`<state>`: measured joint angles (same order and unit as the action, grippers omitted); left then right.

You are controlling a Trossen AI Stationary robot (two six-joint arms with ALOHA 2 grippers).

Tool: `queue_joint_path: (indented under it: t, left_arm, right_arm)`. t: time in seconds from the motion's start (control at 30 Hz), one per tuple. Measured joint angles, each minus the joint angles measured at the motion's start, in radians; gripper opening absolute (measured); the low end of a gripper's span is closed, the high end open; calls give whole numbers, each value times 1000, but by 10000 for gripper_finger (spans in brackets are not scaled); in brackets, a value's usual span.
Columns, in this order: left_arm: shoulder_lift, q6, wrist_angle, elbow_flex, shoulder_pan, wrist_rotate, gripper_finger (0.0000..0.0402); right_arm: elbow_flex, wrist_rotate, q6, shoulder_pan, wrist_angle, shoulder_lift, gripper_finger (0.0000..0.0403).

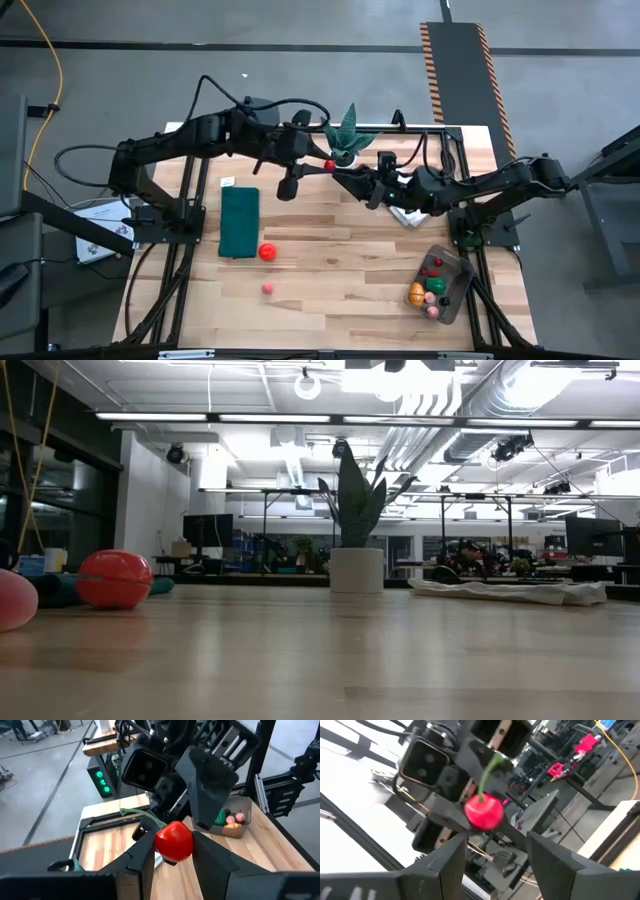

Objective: Pick and placing Produce into tupperware
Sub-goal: Put the red cherry into the black bin

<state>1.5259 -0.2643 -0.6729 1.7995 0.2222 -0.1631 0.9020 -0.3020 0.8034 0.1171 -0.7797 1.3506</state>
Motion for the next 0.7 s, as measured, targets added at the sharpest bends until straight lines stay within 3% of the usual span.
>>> queue_joint_path:
  t: [0.3,0.7]
  left_arm:
    - [5,0,11,-1,0,0,108]
    - [13,-4,29,-1,0,0,108]
  right_arm:
    - [0,25,-20,-15,-30,0,198]
    - [0,77,0,-61,-64,0,236]
